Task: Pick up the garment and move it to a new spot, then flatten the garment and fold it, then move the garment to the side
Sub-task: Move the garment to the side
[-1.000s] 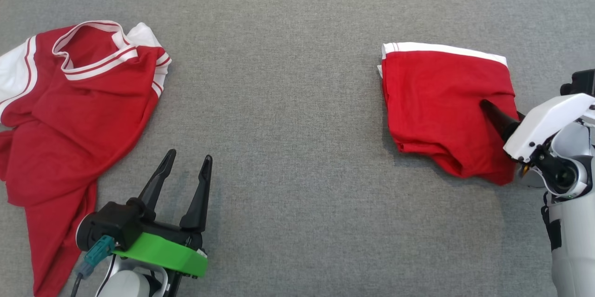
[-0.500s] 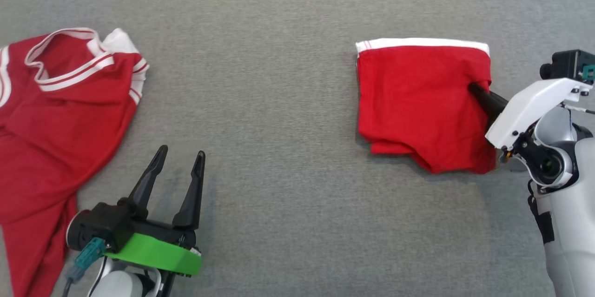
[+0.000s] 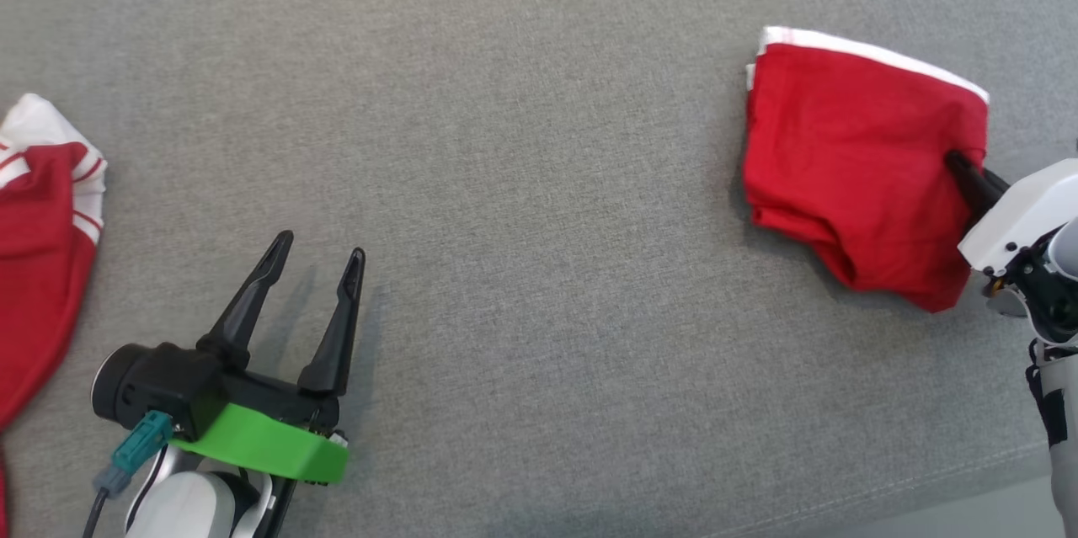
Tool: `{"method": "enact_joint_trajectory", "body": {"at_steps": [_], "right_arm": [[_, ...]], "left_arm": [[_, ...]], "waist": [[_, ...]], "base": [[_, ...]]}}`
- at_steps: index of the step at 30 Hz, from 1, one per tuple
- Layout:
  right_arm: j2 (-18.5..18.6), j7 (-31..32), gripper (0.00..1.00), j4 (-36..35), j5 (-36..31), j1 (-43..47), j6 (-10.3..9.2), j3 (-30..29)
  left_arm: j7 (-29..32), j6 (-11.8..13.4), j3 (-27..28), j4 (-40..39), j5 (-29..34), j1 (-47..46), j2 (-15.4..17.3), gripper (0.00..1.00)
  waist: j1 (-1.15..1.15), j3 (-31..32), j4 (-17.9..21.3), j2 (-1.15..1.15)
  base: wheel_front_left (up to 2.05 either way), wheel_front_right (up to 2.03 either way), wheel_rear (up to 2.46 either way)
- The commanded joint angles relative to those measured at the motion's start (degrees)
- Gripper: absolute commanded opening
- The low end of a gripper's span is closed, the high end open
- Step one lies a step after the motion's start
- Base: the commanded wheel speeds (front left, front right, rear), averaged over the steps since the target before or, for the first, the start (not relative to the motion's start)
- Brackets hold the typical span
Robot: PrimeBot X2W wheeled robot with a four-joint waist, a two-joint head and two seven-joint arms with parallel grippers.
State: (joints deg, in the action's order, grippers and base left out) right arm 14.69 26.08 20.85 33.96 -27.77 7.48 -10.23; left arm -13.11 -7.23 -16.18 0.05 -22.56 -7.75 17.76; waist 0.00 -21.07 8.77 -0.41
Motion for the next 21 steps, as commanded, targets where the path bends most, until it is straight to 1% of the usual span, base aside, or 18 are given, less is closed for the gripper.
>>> {"method": "enact_joint_trajectory", "body": {"at_steps": [1, 3, 7, 9, 12, 15, 21], "right_arm": [[0.67, -0.69, 0.0, 0.44, -1.27, -0.95, 0.02, 0.01], [1.43, -1.18, 0.0, 0.91, -2.42, -2.09, 0.02, 0.09], [5.05, -1.52, 0.0, 1.42, -5.53, -5.71, 0.01, 0.64], [7.26, -0.57, 0.0, 1.81, -6.89, -7.77, 0.01, 1.0], [11.92, 1.04, 0.0, 2.05, -9.23, -10.49, 0.01, 2.5], [15.49, 1.95, 0.0, 3.62, -10.13, -12.48, -0.01, 2.39], [22.17, 2.77, 0.0, 6.71, -12.03, -13.63, -0.01, 2.93]], "left_arm": [[0.56, 0.11, -0.12, -0.28, 0.45, -1.14, 0.73, 1.0], [1.32, 0.09, -0.38, -0.68, 0.56, -1.86, 1.09, 1.0], [2.68, 0.09, -0.78, -1.67, 0.6, -3.04, 1.76, 1.0], [3.5, 0.07, -0.93, -2.29, 0.33, -3.87, 2.1, 1.0], [4.68, 0.16, -0.93, -3.18, 0.46, -4.93, 2.7, 1.0], [5.36, 0.2, -0.99, -3.95, 0.21, -5.53, 2.93, 1.0], [5.14, 0.71, -0.69, -4.66, -0.54, -4.71, 3.2, 1.0]], "waist": [[0.0, -2.4, 1.92, 0.41], [0.0, -3.07, 1.85, 0.41], [0.0, -5.0, 0.85, 0.41], [0.0, -6.19, -0.25, 0.41], [0.0, -7.98, -2.04, 0.41], [0.0, -9.19, -3.81, 0.41], [0.0, -10.03, -6.19, 0.41]], "base": [[0.0, 0.0, 0.0], [0.0, 0.0, 0.0], [0.0, 0.0, 0.0], [0.0, 0.0, 0.0], [0.0, 0.0, 0.0], [0.0, 0.0, 0.0], [0.0, 0.0, 0.0]]}}
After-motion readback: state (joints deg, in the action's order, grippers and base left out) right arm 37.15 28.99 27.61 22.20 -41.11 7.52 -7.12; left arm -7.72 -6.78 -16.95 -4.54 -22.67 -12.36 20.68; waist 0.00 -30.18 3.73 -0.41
